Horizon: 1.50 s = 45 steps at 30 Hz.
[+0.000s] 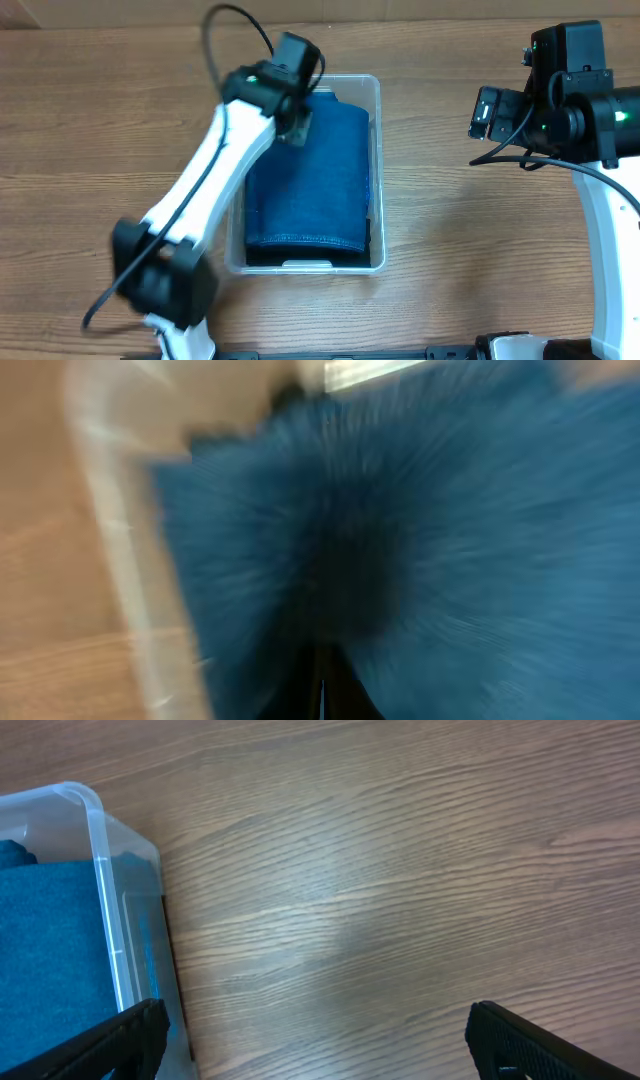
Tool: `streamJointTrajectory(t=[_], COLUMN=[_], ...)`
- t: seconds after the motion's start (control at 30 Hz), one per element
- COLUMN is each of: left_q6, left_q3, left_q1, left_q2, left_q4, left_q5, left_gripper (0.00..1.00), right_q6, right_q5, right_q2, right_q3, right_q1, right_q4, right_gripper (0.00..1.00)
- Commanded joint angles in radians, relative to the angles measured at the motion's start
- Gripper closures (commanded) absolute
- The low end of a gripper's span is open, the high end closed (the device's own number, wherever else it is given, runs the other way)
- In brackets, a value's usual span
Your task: Pack container
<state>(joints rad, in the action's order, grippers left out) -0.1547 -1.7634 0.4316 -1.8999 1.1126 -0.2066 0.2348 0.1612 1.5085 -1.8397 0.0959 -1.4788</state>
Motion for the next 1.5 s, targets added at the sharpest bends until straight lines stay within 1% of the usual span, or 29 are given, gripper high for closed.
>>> streamJointTrajectory(t=[0.0,0.07,0.13,0.23,0.33,0.4,0.43,0.47,0.53,0.6,0.7,0.77,0.83,0.87,0.9,0.93,0.97,1.0,1.07,1.13,1.17,1.2,1.23,1.27,1.33,1.37,1.4,1.47], left_q6=[-0.032,-0.063,-0.062,-0.063,-0.073,-0.082,-0.093,-0.129,-0.172,-0.189,-0.241,-0.283,-0.293,-0.291,-0.285,-0.256,-0.217,-0.2,-0.2,-0.2,-0.2,-0.202,-0.213,-0.215,-0.276,-0.296,-0.29,-0.151], left_q3=[-0.005,-0.005,-0.005,-0.009,-0.023,-0.023,-0.023,-0.021,-0.016,0.007,0.149,0.3,0.445,0.528,0.573,0.601,0.6,0.558,0.436,0.254,0.211,0.161,0.126,0.126,0.126,0.126,0.127,0.13], left_q1=[-0.042,-0.062,-0.081,-0.1,-0.086,-0.053,-0.035,0.003,0.07,0.129,0.188,0.202,0.2,0.191,0.182,0.17,0.158,0.145,0.145,0.133,0.117,0.084,0.0,-0.077,-0.219,-0.279,-0.365,-0.474], left_q2=[-0.201,-0.309,-0.373,-0.363,-0.22,-0.061,-0.01,0.062,0.127,0.136,0.135,0.135,0.135,0.135,0.135,0.135,0.135,0.137,0.167,0.279,0.316,0.369,0.449,0.497,0.528,0.527,0.513,0.501], left_q4=[0.07,0.12,0.159,0.196,0.227,0.265,0.278,0.309,0.348,0.379,0.372,0.335,0.243,0.174,0.127,0.089,0.078,0.095,0.147,0.168,0.162,0.151,0.119,0.091,0.071,0.072,0.082,0.102], left_q5=[-0.006,0.003,0.017,0.016,0.026,0.112,0.138,0.145,0.145,0.145,0.145,0.145,0.149,0.146,0.145,0.144,0.142,0.109,0.011,-0.067,-0.076,-0.082,-0.082,-0.081,-0.081,-0.08,-0.055,0.141], left_gripper=[0.96,0.96,0.96,0.96,0.96,0.96,0.96,0.96,0.96,0.96,0.96,0.96,0.96,0.92,0.91,0.96,0.96,0.96,0.96,0.96,0.89,0.55,0.0,0.0,0.0,0.0,0.0,0.0], right_q6=[0.001,0.001,0.001,0.001,0.001,0.001,0.001,0.001,0.001,0.001,0.001,0.001,0.001,0.001,0.001,0.001,0.002,0.002,0.002,0.002,0.002,0.001,-0.068,-0.097,-0.111,-0.113,-0.14,-0.14], right_q5=[0.002,-0.006,-0.008,-0.008,-0.008,-0.008,-0.008,-0.008,-0.008,-0.008,-0.008,-0.008,-0.008,-0.008,-0.008,-0.008,-0.008,-0.009,-0.029,-0.031,-0.032,-0.06,-0.167,-0.205,-0.206,-0.205,-0.203,-0.196], right_q2=[-0.01,-0.01,-0.01,-0.01,-0.01,-0.01,-0.01,-0.01,-0.01,-0.01,-0.01,-0.01,-0.01,-0.01,-0.01,-0.01,-0.01,-0.01,-0.01,-0.01,-0.01,-0.01,-0.008,-0.002,0.029,0.045,0.079,0.093], right_q3=[0.0,0.0,0.0,0.0,0.0,0.0,0.0,0.0,0.0,0.0,0.0,0.0,0.0,0.0,0.0,0.0,0.0,0.0,0.0,0.0,0.0,0.0,0.0,0.0,0.0,0.0,0.0,0.001], right_q1=[-0.002,-0.002,-0.002,-0.002,-0.002,-0.002,-0.002,-0.002,-0.002,-0.002,-0.002,-0.002,-0.002,-0.002,-0.002,-0.002,-0.002,-0.002,-0.002,-0.002,-0.002,-0.002,-0.001,0.0,0.0,0.0,0.0,0.0], right_q4=[0.002,0.0,0.0,0.001,0.002,0.003,0.003,0.003,0.003,0.003,0.003,0.003,0.004,0.005,0.005,0.005,0.005,0.004,0.007,0.026,0.043,0.071,0.143,0.204,0.294,0.309,0.302,0.265], right_gripper=[0.0,0.0,0.0,0.0,0.0,0.0,0.0,0.0,0.0,0.0,0.0,0.0,0.0,0.0,0.0,0.0,0.0,0.0,0.0,0.0,0.0,0.0,0.0,0.0,0.0,0.0,0.0,0.0])
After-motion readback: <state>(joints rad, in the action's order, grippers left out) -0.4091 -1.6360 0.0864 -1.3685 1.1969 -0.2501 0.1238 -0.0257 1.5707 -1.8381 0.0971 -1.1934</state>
